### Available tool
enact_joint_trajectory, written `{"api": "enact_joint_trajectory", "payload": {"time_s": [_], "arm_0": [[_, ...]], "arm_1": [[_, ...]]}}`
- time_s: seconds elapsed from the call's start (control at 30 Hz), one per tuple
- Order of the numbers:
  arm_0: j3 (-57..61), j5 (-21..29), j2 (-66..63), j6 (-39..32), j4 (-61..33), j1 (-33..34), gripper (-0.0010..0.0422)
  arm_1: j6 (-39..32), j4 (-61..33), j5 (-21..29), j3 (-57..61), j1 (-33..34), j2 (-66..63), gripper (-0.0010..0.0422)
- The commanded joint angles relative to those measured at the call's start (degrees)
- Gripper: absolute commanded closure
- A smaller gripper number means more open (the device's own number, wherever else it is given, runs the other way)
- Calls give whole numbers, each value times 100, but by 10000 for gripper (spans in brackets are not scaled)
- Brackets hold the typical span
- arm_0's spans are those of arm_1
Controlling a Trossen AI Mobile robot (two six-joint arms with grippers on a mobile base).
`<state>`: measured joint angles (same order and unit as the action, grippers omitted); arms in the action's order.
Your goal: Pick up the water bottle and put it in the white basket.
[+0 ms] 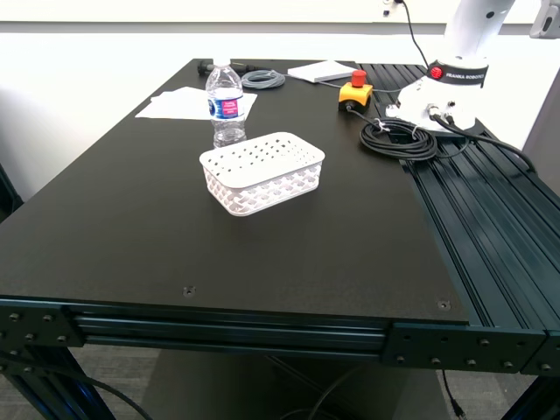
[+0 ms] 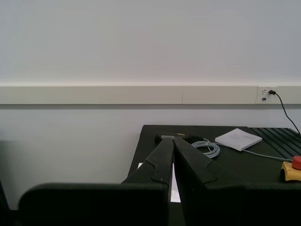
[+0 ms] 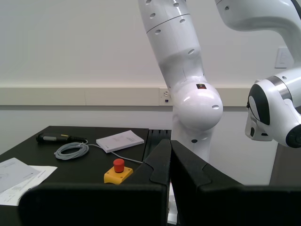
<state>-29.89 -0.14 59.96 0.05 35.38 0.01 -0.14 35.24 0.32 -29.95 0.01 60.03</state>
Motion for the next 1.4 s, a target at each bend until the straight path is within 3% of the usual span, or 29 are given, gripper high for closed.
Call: {"api": "enact_joint_trajectory", "payload": {"time_s": [0.03, 0.4, 0.53, 0.67, 0.83, 0.9, 1.1, 1.17, 1.27, 1.4], "arm_0": [[-7, -2, -2, -2, 15, -2, 412], [-7, -2, -2, -2, 15, -2, 412], [-7, -2, -2, 0, 15, -2, 412], [-7, -2, -2, 0, 15, -2, 412], [-7, -2, -2, 0, -2, 0, 412], [-7, -2, -2, 0, -2, -2, 412], [-7, -2, -2, 0, -2, -2, 412], [-7, -2, -2, 0, -4, -2, 412], [-7, -2, -2, 0, -2, -2, 412], [-7, -2, -2, 0, -9, -2, 412]], "arm_1": [[11, 24, 11, -4, 2, 0, 413], [15, 55, 11, -26, 4, 9, 412], [26, 533, 223, -140, 9, 398, 412], [-166, 815, 1172, -636, 9, 1578, 413], [-1027, 802, 3620, -1672, 46, 3637, 412], [-1303, 721, 4162, -2105, 98, 4356, 413], [-1832, -87, 4227, -3239, 133, 5600, 409], [-1840, -415, 4518, -3611, 164, 5930, 397], [-1978, -538, 5206, -3963, 251, 6282, 352], [-2328, -625, 5246, -4044, 352, 6347, 247]]}}
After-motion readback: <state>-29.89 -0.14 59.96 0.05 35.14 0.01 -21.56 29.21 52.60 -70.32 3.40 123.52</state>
